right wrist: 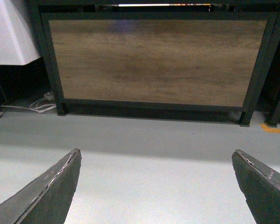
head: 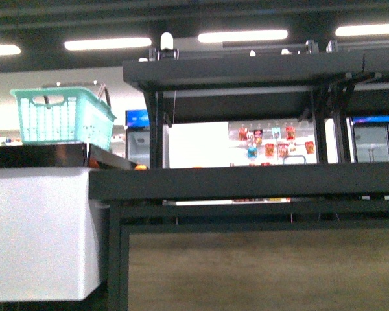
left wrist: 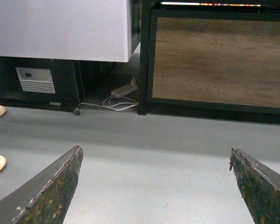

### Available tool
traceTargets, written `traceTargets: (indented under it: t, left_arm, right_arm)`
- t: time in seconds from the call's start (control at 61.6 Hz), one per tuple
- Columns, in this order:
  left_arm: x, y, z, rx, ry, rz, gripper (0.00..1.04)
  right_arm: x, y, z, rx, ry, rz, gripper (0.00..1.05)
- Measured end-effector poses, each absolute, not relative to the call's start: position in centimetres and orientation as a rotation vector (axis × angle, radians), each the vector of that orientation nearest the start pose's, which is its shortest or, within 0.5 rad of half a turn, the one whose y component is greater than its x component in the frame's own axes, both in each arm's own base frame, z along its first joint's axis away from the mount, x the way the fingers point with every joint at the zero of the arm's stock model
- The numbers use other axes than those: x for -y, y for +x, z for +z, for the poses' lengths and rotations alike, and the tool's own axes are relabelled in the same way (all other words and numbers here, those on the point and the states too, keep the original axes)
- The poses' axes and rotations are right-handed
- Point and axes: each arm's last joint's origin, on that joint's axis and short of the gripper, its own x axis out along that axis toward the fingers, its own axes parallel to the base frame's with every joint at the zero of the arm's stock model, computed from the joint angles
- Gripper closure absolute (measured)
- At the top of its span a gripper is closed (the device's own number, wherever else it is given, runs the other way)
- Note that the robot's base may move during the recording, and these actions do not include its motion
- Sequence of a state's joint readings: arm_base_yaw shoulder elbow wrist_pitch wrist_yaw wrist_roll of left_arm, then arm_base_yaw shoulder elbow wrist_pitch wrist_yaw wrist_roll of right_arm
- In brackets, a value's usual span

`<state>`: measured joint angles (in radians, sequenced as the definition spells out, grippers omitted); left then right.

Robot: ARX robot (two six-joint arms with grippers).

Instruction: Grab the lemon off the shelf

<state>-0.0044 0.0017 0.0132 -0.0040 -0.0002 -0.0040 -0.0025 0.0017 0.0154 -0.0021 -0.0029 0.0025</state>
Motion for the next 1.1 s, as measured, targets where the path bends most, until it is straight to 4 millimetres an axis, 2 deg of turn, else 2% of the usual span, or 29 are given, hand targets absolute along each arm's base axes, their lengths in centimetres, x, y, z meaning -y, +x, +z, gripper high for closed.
traceTargets:
  t: [1.104]
  left_arm:
    - [0.04, 9.7, 16.75, 0.007, -0.004, -0.004, 0.08]
  right_arm:
    - [0.02, 9.68, 16.84, 0.012, 0.002, 0.0, 0.07]
